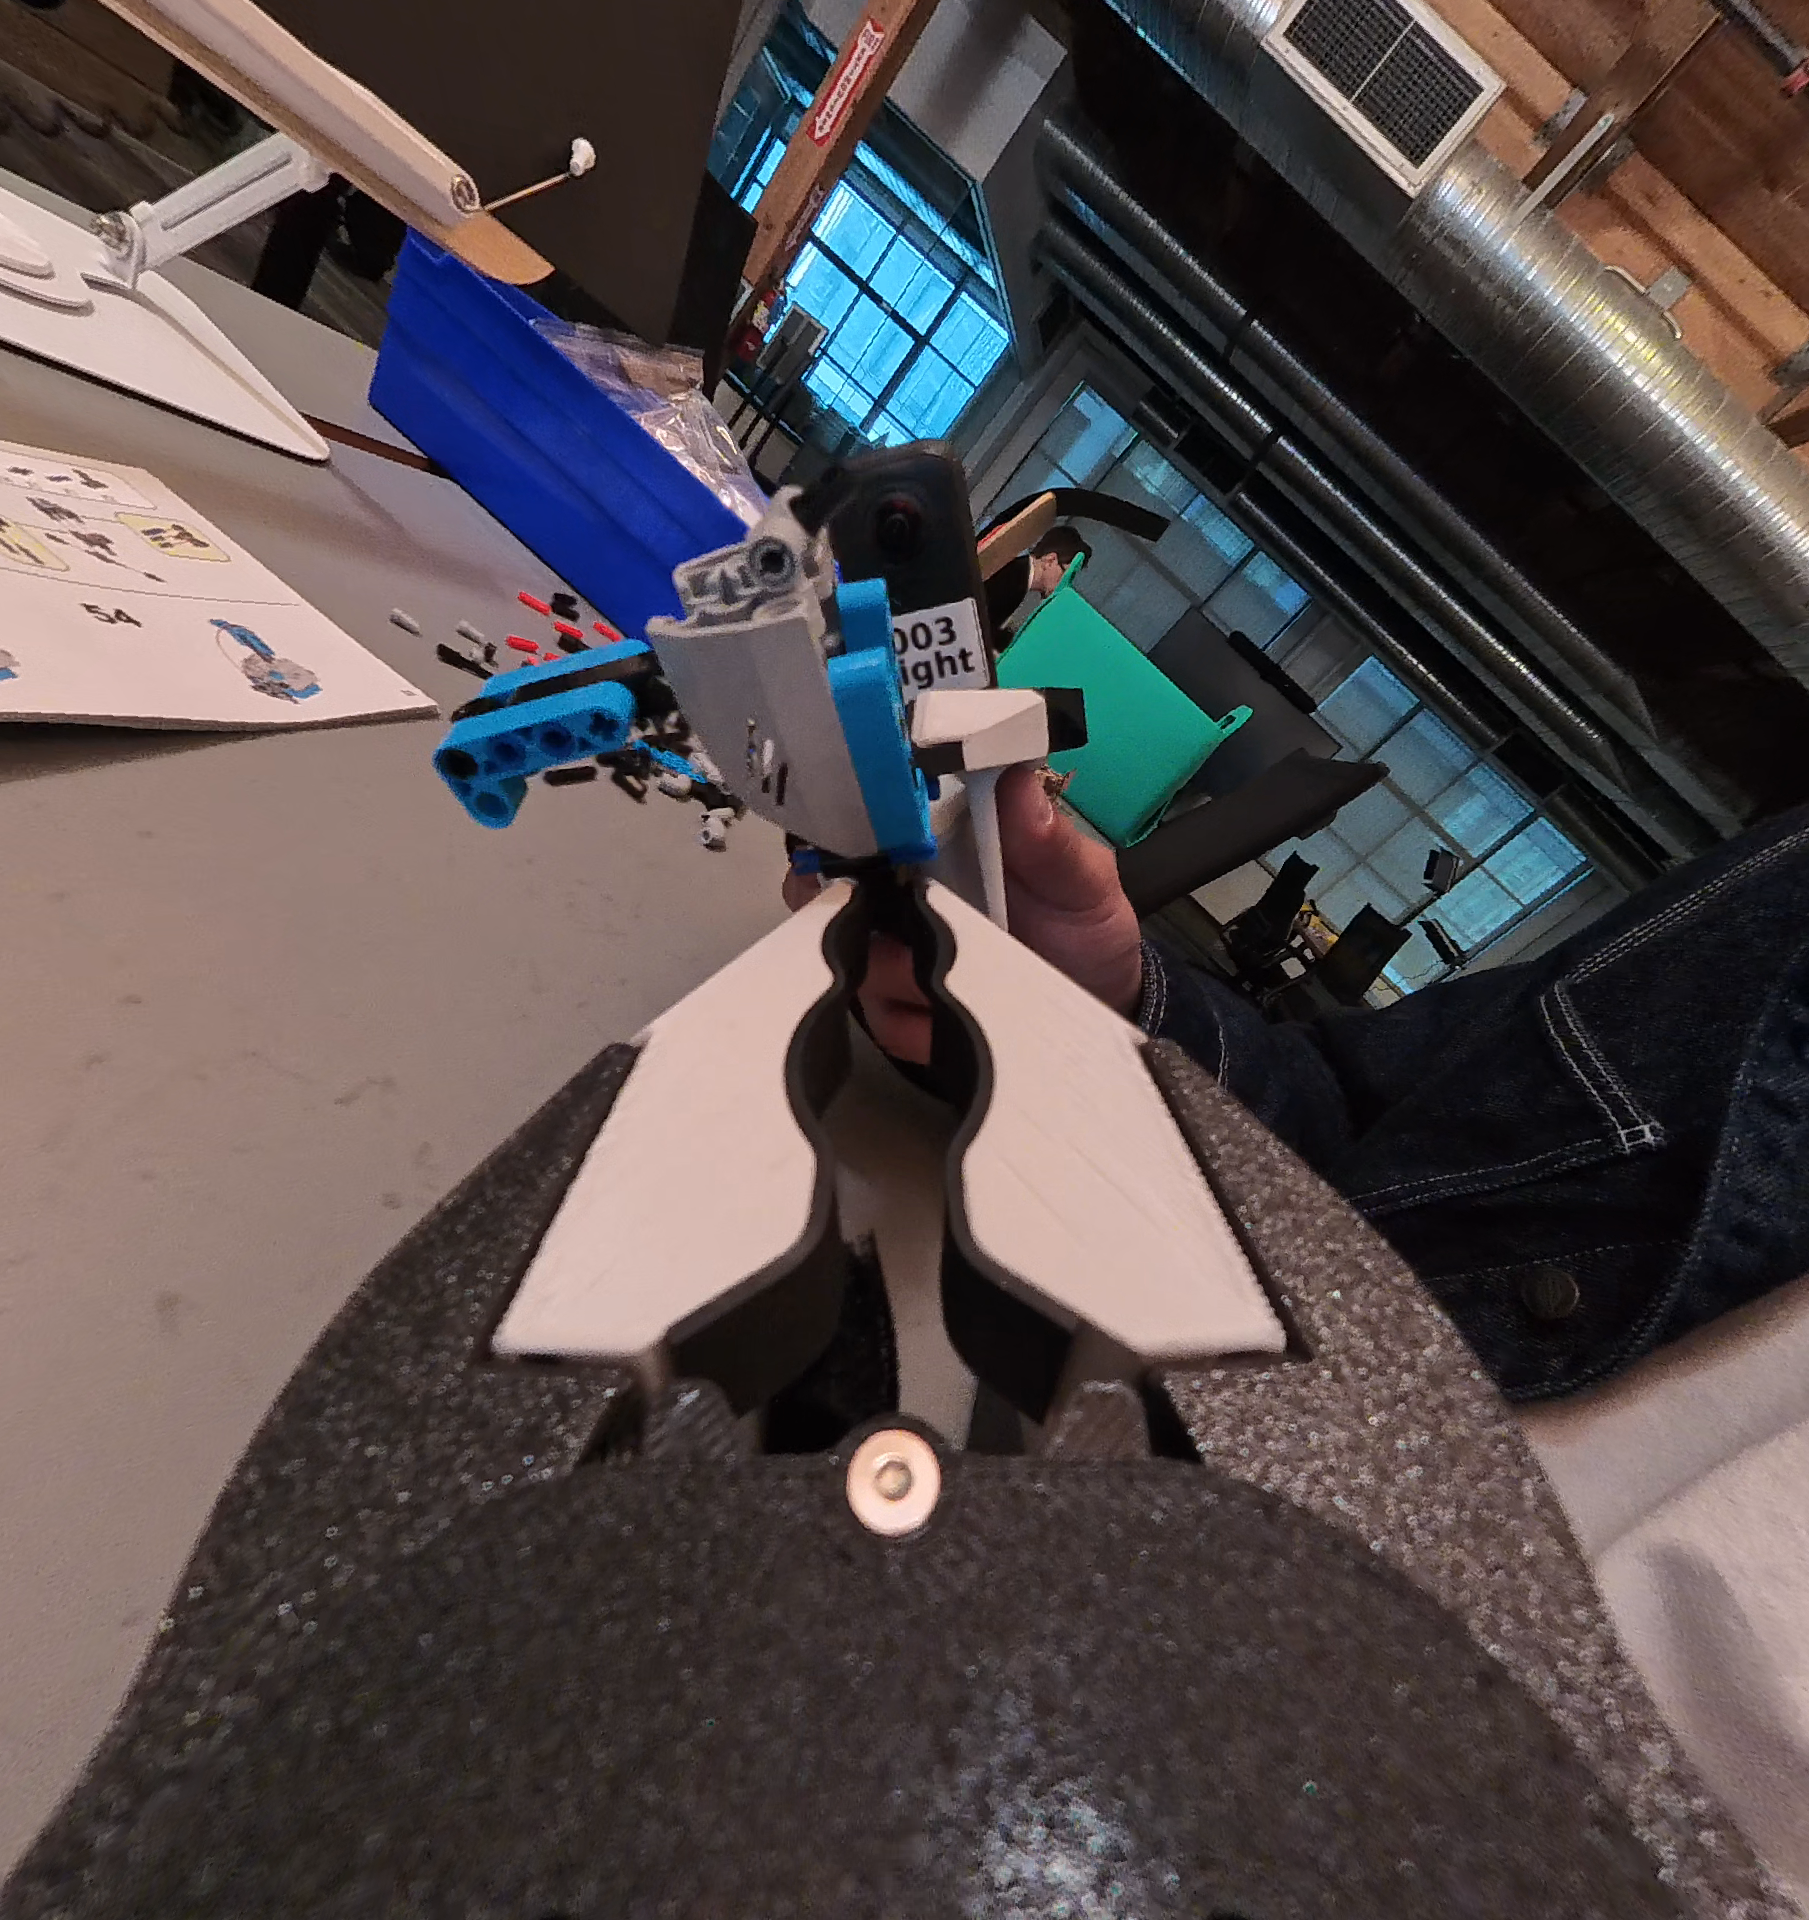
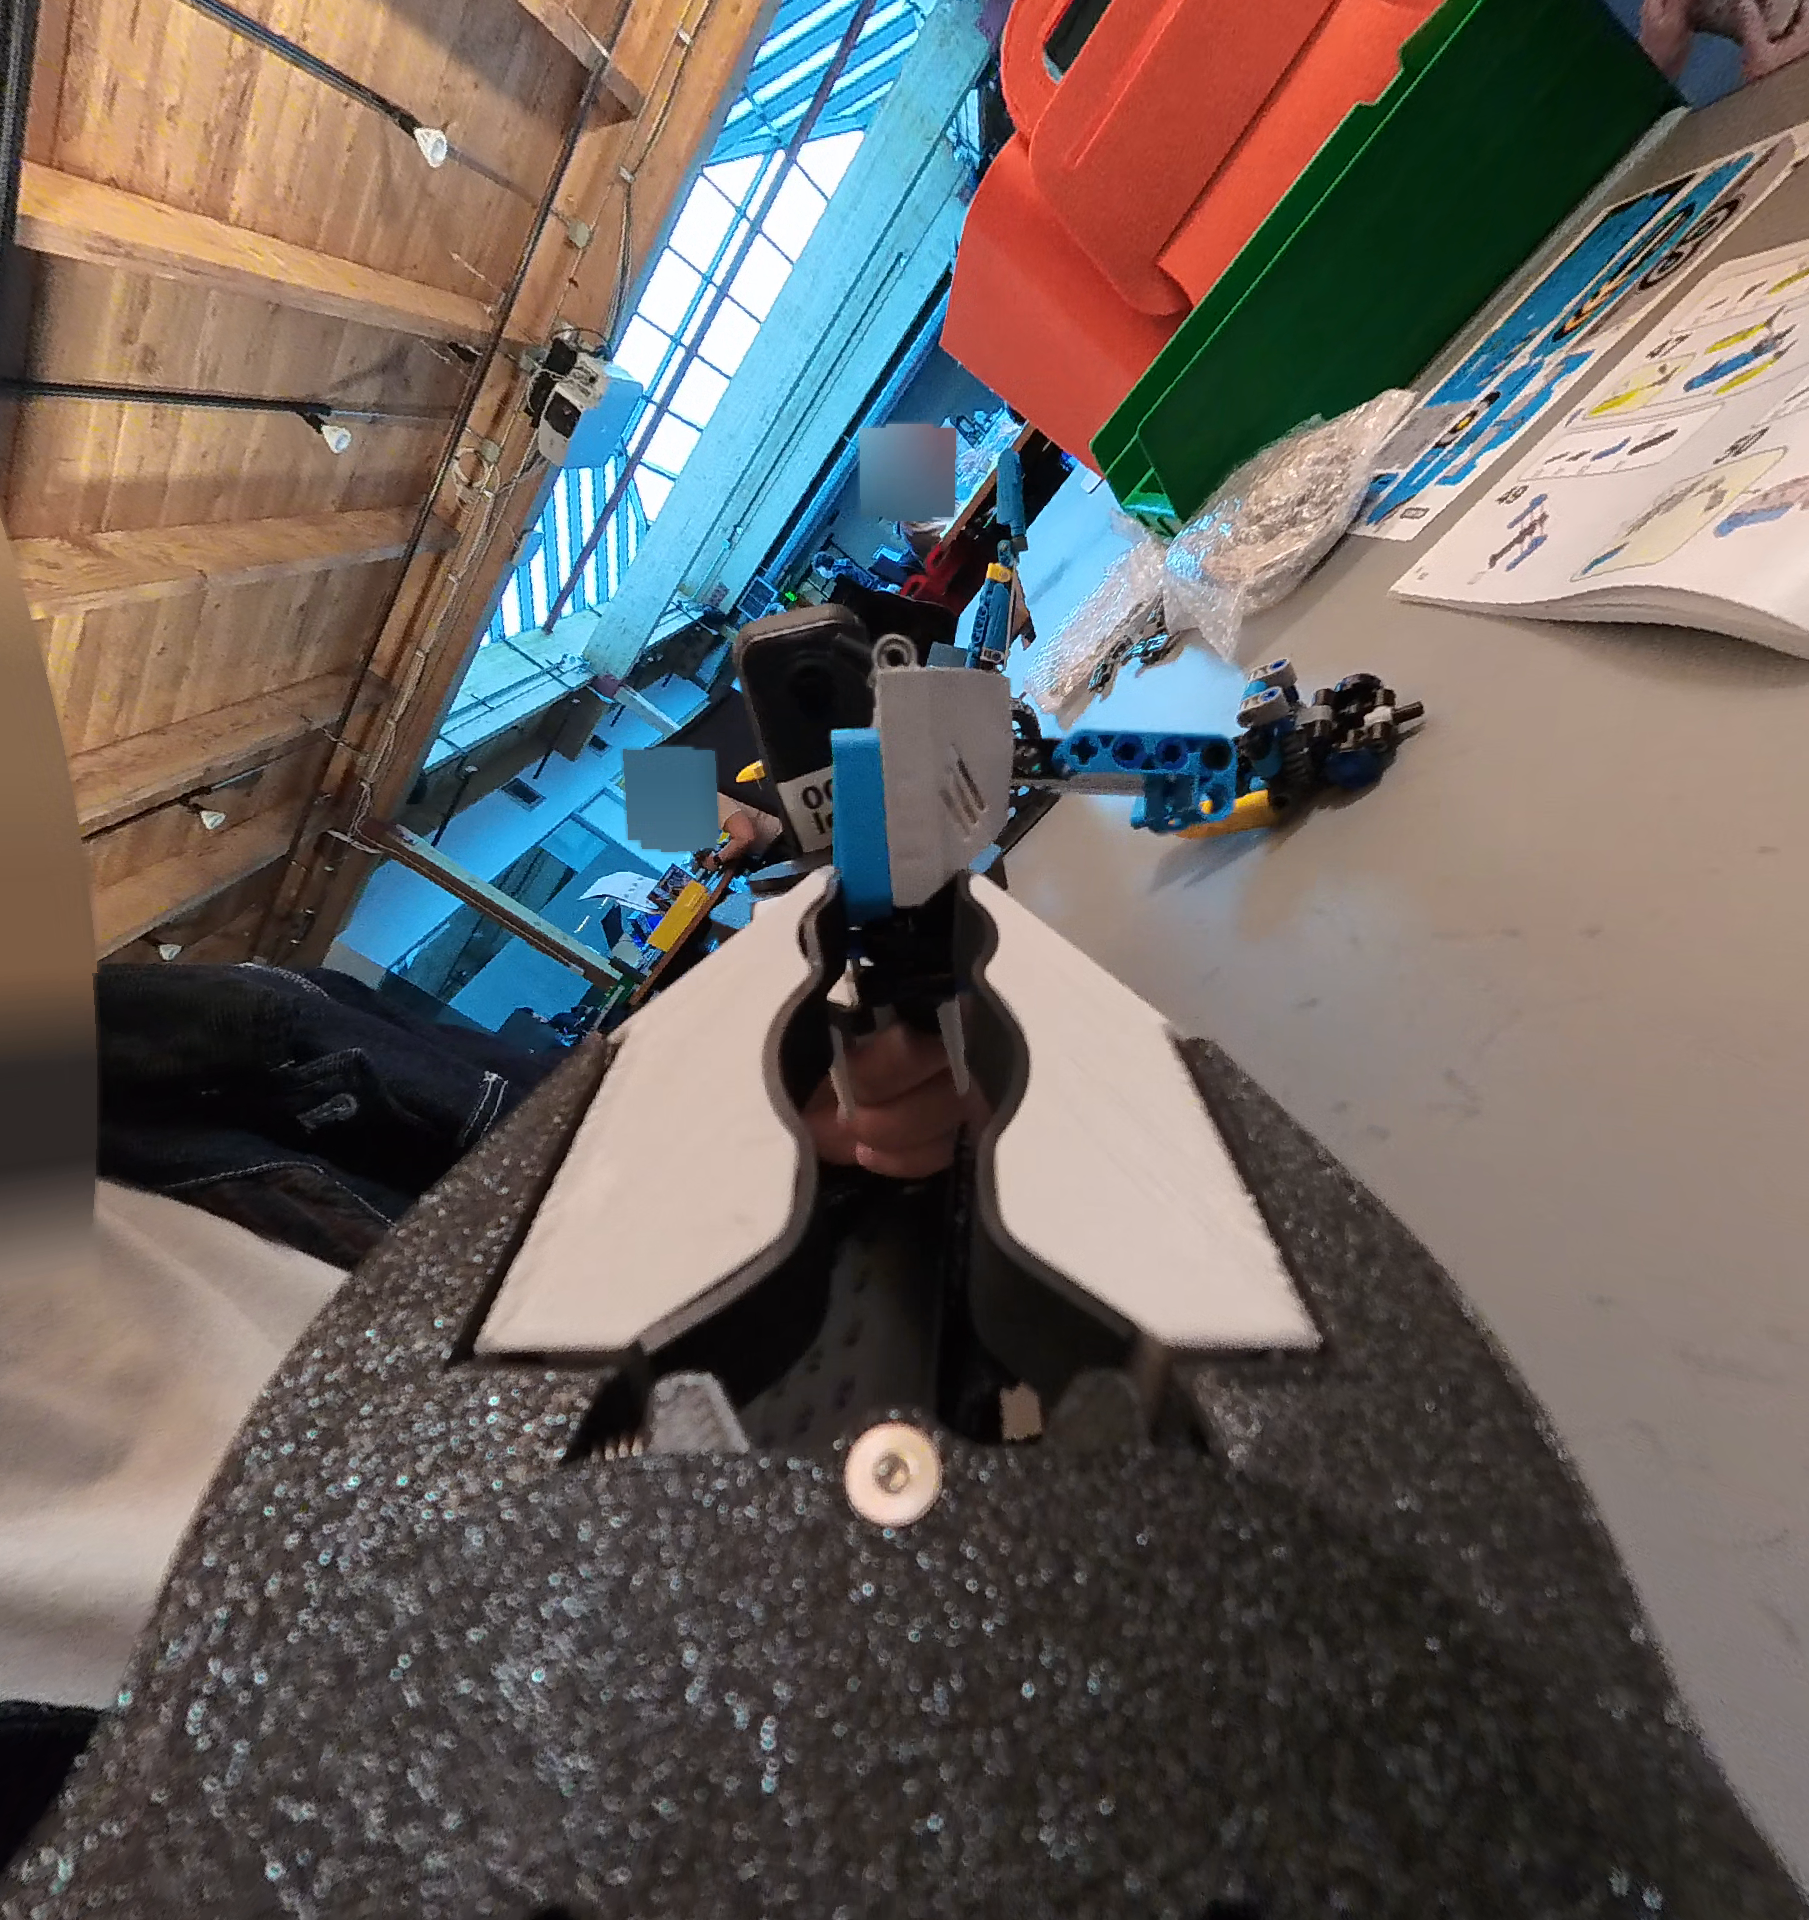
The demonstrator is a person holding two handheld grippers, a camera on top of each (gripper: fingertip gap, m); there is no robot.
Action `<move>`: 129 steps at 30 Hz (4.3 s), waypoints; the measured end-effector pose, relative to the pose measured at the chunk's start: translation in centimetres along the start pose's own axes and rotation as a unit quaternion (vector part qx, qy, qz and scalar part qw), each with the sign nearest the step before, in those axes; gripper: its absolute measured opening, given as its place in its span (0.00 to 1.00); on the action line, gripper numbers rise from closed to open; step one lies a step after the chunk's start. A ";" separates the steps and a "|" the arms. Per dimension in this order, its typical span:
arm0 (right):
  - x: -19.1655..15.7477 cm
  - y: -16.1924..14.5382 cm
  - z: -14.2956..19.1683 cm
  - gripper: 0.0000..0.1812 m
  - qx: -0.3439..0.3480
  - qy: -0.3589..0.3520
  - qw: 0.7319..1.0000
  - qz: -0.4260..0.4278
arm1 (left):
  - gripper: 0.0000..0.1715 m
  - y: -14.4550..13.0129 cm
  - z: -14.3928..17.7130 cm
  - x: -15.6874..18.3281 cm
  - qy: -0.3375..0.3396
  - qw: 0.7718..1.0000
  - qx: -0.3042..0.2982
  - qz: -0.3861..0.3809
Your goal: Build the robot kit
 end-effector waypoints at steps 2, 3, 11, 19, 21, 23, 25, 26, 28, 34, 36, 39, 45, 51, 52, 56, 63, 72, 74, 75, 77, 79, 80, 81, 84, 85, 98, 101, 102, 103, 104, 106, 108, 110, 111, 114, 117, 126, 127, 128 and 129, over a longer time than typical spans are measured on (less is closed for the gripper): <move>0.0 0.0 0.1 0.10 0.002 0.002 1.000 -0.003 | 0.04 0.1 0.0 0.0 0.002 1.000 0.002 -0.003; 0.0 0.1 0.1 0.10 0.008 -0.003 1.000 -0.004 | 0.06 0.2 0.2 0.0 0.005 1.000 0.008 -0.004; 0.2 0.0 0.2 0.10 0.015 0.006 1.000 -0.022 | 0.17 0.3 0.3 -0.3 -0.007 1.000 0.013 0.021; -0.1 -0.2 -0.1 0.10 0.007 0.008 1.000 -0.016 | 0.03 0.1 0.1 0.1 0.013 1.000 -0.011 -0.018; -0.2 -0.1 0.0 0.10 0.002 -0.008 1.000 0.011 | 0.03 0.1 0.0 0.2 0.012 1.000 -0.014 -0.020; -0.4 0.0 0.0 0.10 -0.003 -0.013 1.000 0.022 | 0.03 0.0 0.0 0.3 0.010 1.000 -0.017 -0.020; -0.4 0.0 0.0 0.10 -0.004 -0.012 1.000 0.021 | 0.03 0.1 0.0 0.3 0.010 1.000 -0.017 -0.023; -0.4 0.0 0.0 0.10 -0.005 -0.009 1.000 0.018 | 0.03 0.1 0.1 0.4 0.011 0.999 -0.017 -0.026; -0.4 0.0 0.0 0.10 -0.006 -0.005 1.000 0.017 | 0.03 0.1 0.1 0.5 0.012 0.999 -0.018 -0.031; -0.3 0.1 0.2 0.10 -0.023 -0.004 1.000 0.015 | 0.03 0.1 0.1 0.5 0.009 0.999 -0.022 -0.028; -0.3 0.1 0.3 0.10 -0.026 -0.006 0.999 0.019 | 0.03 0.2 0.2 0.5 0.013 0.999 -0.020 -0.031; -0.2 0.1 0.3 0.10 -0.025 -0.007 1.000 0.016 | 0.03 0.0 0.2 0.3 0.012 0.999 -0.022 -0.023; 0.5 0.0 0.7 0.10 -0.026 -0.013 1.000 -0.011 | 0.23 0.9 1.8 -0.1 0.031 0.999 0.004 -0.021; 0.8 -1.2 -0.2 0.10 -0.077 0.014 0.995 -0.066 | 0.20 1.1 2.4 -1.2 -0.015 0.997 0.043 0.063; 0.8 -1.2 -0.3 0.10 -0.076 0.017 0.994 -0.072 | 0.19 1.1 2.5 -1.3 -0.021 0.996 0.049 0.073; 0.9 -1.2 -0.3 0.10 -0.072 0.021 0.994 -0.082 | 0.19 1.0 2.5 -1.5 -0.027 0.994 0.055 0.086; 0.4 -0.8 -0.2 0.23 -0.061 0.050 0.994 -0.070 | 0.18 1.1 2.9 -1.7 -0.033 0.992 0.072 0.103; -0.3 0.0 0.6 0.24 -0.037 -0.006 0.998 0.041 | 0.18 1.1 3.4 -2.1 -0.047 0.986 0.097 0.130; -1.0 0.5 1.5 0.23 -0.020 -0.075 0.984 0.160 | 0.18 1.0 3.4 -2.1 -0.040 0.986 0.093 0.131; -1.8 0.6 1.9 0.23 -0.016 -0.109 0.966 0.232 | 0.18 1.0 3.3 -2.2 -0.031 0.987 0.086 0.131; -4.4 0.2 1.8 0.18 -0.015 -0.157 0.907 0.390 | 0.18 0.7 3.1 -2.4 -0.014 0.990 0.065 0.127; -6.0 -0.7 0.8 0.16 -0.046 -0.210 0.839 0.499 | 0.18 0.5 2.7 -2.3 -0.005 0.992 0.045 0.121; -6.3 -1.4 0.2 0.16 -0.071 -0.217 0.817 0.529 | 0.18 0.4 2.6 -2.3 -0.002 0.992 0.039 0.119; -6.2 -1.9 -0.3 0.17 -0.095 -0.223 0.802 0.546 | 0.18 0.3 2.6 -2.4 0.004 0.992 0.035 0.120; -5.2 -3.0 -0.6 0.26 -0.133 -0.235 0.779 0.566 | 0.18 0.3 2.8 -2.6 0.005 0.990 0.041 0.133; -5.0 -3.3 -0.6 0.26 -0.134 -0.242 0.763 0.584 | 0.18 0.2 2.8 -2.7 0.007 0.990 0.038 0.137; -4.9 -4.5 -1.7 0.19 -0.160 -0.299 0.645 0.685 | 0.18 -0.3 1.8 -2.5 -0.015 0.990 0.000 0.143; -5.0 -4.4 -1.7 0.19 -0.158 -0.297 0.653 0.679 | 0.18 -0.3 1.8 -2.4 -0.017 0.990 0.000 0.143; -5.0 -4.4 -1.7 0.19 -0.158 -0.297 0.655 0.677 | 0.18 -0.3 1.8 -2.4 -0.018 0.990 0.000 0.142; -5.0 -4.4 -1.6 0.19 -0.157 -0.297 0.656 0.676 | 0.18 -0.3 1.8 -2.4 -0.018 0.990 0.000 0.141; -5.0 -4.3 -1.6 0.19 -0.156 -0.296 0.656 0.676 | 0.18 -0.3 1.8 -2.3 -0.019 0.990 0.000 0.139; -5.1 -4.3 -1.5 0.19 -0.156 -0.294 0.659 0.675 | 0.18 -0.2 1.8 -2.3 -0.020 0.991 -0.001 0.135; -5.1 -4.1 -1.4 0.18 -0.158 -0.291 0.671 0.664 | 0.18 -0.2 1.8 -2.3 -0.025 0.990 0.001 0.140; -5.1 -3.9 -1.3 0.18 -0.161 -0.290 0.680 0.654 | 0.18 -0.2 1.7 -2.2 -0.026 0.990 0.000 0.138; -5.1 -3.8 -1.3 0.18 -0.164 -0.289 0.682 0.651 | 0.18 -0.3 1.7 -2.2 -0.025 0.990 -0.002 0.136; -5.1 -3.9 -1.3 0.18 -0.159 -0.287 0.682 0.653 | 0.18 -0.2 1.7 -2.2 -0.028 0.990 0.000 0.137; -5.2 -4.0 -1.3 0.18 -0.155 -0.289 0.675 0.661 | 0.18 -0.3 1.6 -2.1 -0.025 0.991 -0.005 0.131; -4.9 -4.0 -1.1 0.18 -0.151 -0.277 0.682 0.659 | 0.18 -0.4 1.5 -2.2 -0.024 0.991 -0.011 0.134; -4.9 -4.0 -1.0 0.18 -0.149 -0.275 0.680 0.663 | 0.18 -0.4 1.5 -2.2 -0.027 0.990 -0.011 0.136; -5.0 -4.0 -1.0 0.18 -0.147 -0.273 0.680 0.664 | 0.18 -0.4 1.5 -2.2 -0.031 0.989 -0.010 0.141; -5.0 -4.0 -1.0 0.18 -0.146 -0.270 0.682 0.664 | 0.18 -0.4 1.5 -2.3 -0.034 0.988 -0.009 0.147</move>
Point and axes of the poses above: each gripper's, where its closed fingertips meet, z back along the fingers, y out of its top, x = y × z across the jaws, the point moved 9 cm from there along z, back along the fingers, and after that the axes turned 14 degrees about -y, right-handed, at the moved point
